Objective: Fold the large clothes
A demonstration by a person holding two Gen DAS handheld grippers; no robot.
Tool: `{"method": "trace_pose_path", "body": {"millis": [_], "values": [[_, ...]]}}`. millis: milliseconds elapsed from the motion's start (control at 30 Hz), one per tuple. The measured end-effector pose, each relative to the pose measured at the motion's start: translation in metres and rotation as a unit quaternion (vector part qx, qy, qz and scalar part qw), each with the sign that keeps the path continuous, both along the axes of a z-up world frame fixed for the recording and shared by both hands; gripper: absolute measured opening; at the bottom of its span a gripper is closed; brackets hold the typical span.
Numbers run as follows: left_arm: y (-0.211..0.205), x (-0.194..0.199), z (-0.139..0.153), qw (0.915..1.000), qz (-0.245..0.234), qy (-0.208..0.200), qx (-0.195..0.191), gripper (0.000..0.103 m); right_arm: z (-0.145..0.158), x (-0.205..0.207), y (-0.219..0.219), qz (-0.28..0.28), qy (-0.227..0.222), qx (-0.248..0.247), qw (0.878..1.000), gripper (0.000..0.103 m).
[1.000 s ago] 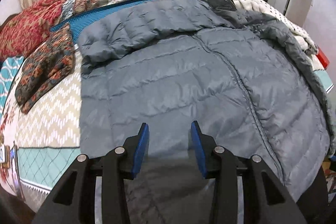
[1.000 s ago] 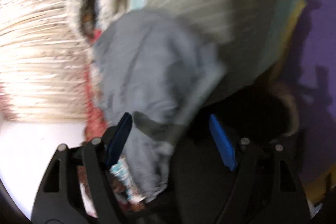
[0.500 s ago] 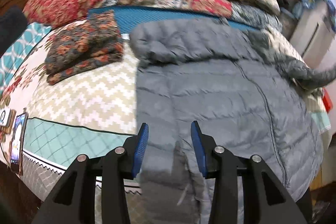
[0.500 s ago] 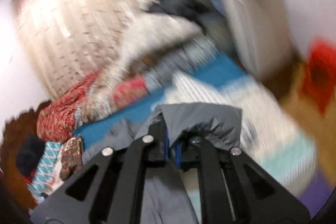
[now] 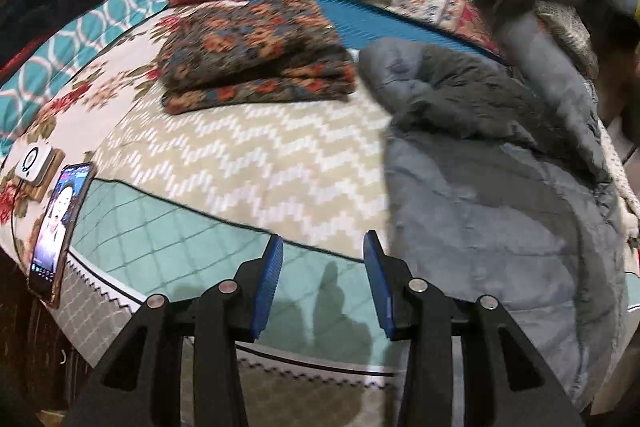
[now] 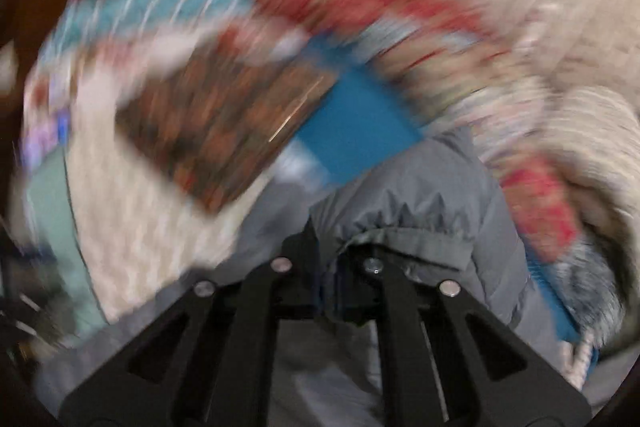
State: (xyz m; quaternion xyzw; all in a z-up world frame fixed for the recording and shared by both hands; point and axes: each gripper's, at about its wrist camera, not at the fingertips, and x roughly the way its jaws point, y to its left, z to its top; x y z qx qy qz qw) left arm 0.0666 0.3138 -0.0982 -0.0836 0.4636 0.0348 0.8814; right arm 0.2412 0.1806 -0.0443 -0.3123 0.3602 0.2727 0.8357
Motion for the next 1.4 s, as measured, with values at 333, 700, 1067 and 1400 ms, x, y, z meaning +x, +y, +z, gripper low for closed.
{"method": "trace_pose_path", "body": {"millis": [333,700,1067,1400], "values": [[-0.021,0.040,0.009,0.9993,-0.033,-0.018,-0.007,0.000,-0.058,-0.047,-0.037,0.020,-0.049,0.025,0.998,0.089],[-0.129,0.141,0.063,0.9809,-0.144,-0.129,0.023,0.000,0.028,-0.042,-0.288,-0.212,0.024,0.226,0.951,0.086],[-0.177,0.233,-0.056,0.9870,-0.121,0.011,0.105,0.000,-0.079,0.078,-0.383,-0.411,0.100,0.193,0.886,0.072],[-0.130,0.150,0.000,0.9863,-0.124,-0.033,0.103,0.000,-0.036,-0.031,-0.396,-0.358,0.034,0.202,0.911,0.083]]}}
